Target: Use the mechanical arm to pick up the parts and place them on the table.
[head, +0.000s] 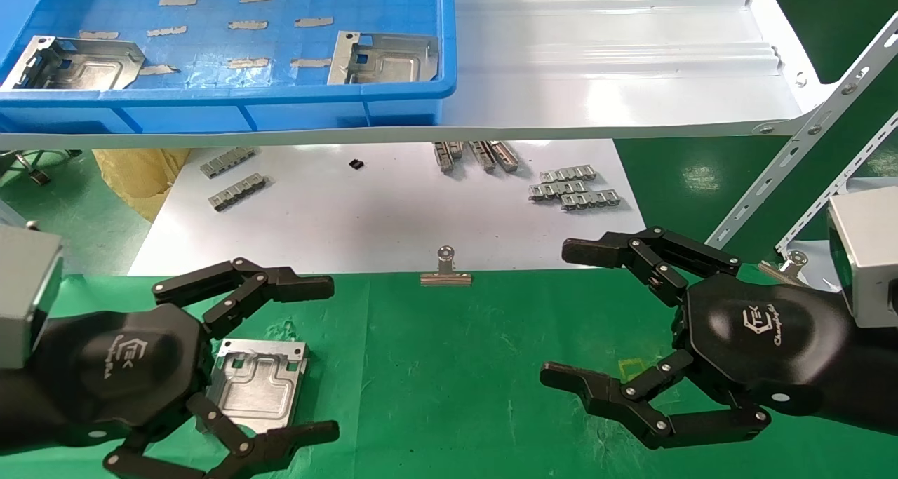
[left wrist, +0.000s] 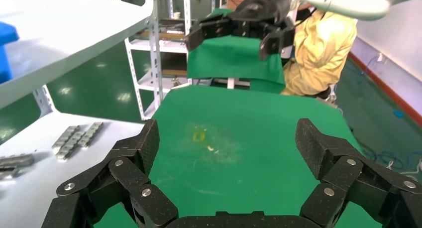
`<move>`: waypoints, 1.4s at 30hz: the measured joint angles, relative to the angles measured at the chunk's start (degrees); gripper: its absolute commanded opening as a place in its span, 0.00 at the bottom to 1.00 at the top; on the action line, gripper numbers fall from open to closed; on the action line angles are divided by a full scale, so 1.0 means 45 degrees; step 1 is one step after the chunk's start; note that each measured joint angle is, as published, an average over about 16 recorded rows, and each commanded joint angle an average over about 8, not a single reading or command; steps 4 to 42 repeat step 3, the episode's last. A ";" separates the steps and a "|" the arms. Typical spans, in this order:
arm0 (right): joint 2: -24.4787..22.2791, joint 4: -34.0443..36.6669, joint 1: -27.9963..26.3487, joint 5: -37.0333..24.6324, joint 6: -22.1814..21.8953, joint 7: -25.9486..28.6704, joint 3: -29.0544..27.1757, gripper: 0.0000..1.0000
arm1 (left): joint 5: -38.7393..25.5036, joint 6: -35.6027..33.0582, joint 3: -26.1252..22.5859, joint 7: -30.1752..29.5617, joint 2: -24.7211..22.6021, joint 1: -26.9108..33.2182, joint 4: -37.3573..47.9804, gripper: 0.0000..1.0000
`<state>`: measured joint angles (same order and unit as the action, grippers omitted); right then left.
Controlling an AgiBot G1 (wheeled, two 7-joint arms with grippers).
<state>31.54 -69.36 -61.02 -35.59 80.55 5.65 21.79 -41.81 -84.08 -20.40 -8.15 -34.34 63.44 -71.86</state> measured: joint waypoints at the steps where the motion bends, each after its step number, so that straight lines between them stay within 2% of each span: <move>1: 0.0000 0.0000 0.0000 0.0000 0.0000 0.0000 0.0000 1.00 | -0.0001 -0.0028 0.0076 -0.0045 -0.0012 -0.0032 -0.0030 1.00; 42: 0.0000 0.0000 0.0000 0.0000 0.0000 0.0000 0.0000 1.00 | -0.0002 -0.0084 0.0227 -0.0135 -0.0035 -0.0097 -0.0089 1.00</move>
